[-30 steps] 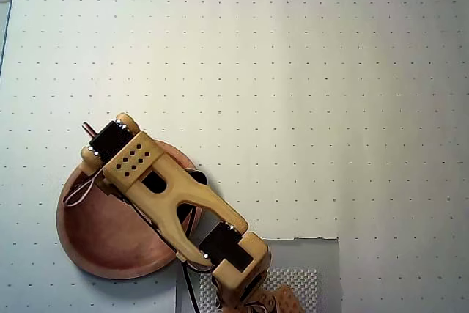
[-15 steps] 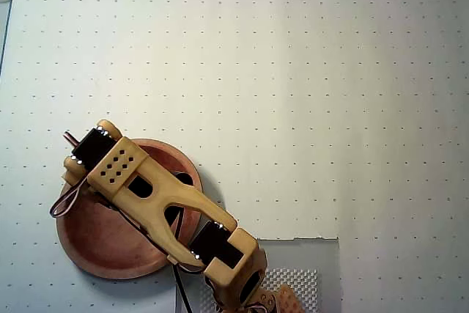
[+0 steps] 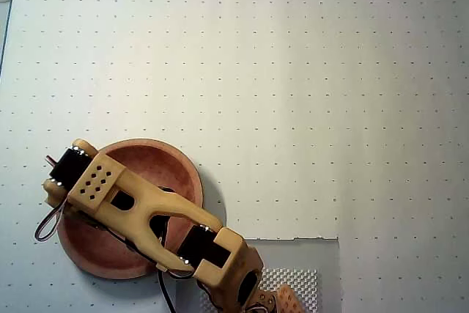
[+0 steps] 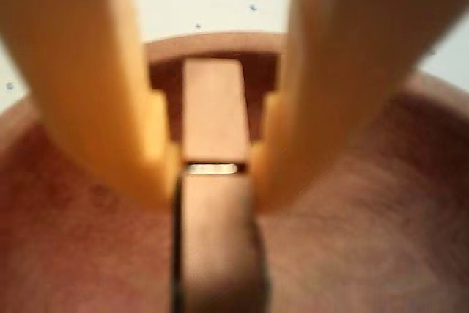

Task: Grasp a clothespin and put it in the bowl.

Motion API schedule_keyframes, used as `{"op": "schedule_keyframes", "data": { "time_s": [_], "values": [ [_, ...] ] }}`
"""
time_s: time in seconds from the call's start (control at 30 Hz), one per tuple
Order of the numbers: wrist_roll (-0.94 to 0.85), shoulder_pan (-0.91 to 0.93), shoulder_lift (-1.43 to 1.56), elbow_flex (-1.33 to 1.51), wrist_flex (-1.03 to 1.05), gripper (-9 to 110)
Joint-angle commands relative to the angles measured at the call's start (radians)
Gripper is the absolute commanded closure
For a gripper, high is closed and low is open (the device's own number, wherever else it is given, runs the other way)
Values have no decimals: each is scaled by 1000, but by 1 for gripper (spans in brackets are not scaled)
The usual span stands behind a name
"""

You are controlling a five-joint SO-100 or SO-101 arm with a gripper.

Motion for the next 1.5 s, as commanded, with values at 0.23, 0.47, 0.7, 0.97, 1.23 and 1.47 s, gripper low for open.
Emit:
{"op": "schedule_keyframes", "data": {
  "time_s": [0.23,0.47,0.7,0.97,1.23,1.47],
  "values": [
    [9,54,34,46,26,105],
    [9,69,34,106,26,105],
    [11,60,80,135,26,105],
    [2,67,92,192,26,104],
    [-3,98,80,178,25,104],
    [-5,137,69,178,23,104]
  ]
}}
